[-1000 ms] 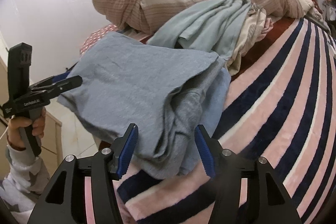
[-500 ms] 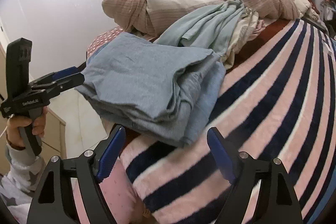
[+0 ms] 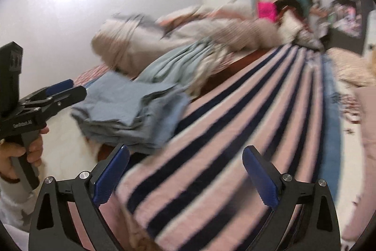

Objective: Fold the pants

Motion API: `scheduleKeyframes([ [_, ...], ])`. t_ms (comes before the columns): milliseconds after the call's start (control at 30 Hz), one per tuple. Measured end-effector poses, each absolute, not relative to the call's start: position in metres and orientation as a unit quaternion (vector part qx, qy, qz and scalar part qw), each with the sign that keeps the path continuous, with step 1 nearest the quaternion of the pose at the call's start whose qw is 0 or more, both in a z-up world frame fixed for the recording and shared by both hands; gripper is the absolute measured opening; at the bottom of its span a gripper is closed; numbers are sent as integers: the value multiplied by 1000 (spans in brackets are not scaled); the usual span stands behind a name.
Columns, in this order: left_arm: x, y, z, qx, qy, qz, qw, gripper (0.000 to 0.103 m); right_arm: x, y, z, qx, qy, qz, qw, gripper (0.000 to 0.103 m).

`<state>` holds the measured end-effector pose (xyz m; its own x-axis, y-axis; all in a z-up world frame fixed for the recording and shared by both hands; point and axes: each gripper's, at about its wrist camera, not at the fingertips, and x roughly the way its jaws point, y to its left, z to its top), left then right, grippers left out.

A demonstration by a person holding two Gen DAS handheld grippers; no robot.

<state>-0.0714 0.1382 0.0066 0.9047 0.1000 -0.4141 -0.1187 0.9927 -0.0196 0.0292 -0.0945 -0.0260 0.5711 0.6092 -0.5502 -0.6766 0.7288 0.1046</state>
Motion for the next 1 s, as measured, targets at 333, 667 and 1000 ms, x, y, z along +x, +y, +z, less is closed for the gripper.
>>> scheduleKeyframes([
  [333,-68,68,14,-9,122,20,992,102,-15,-163,-27,-69,160,180,968,102],
  [667,-62,51,5,-1,133,13,991,102,-17,-179,-30,-47,156,154,975,102],
  [1000,-63,54,-4,-9,145,19,989,102,-27,-166,-32,-81,144,150,975,102],
])
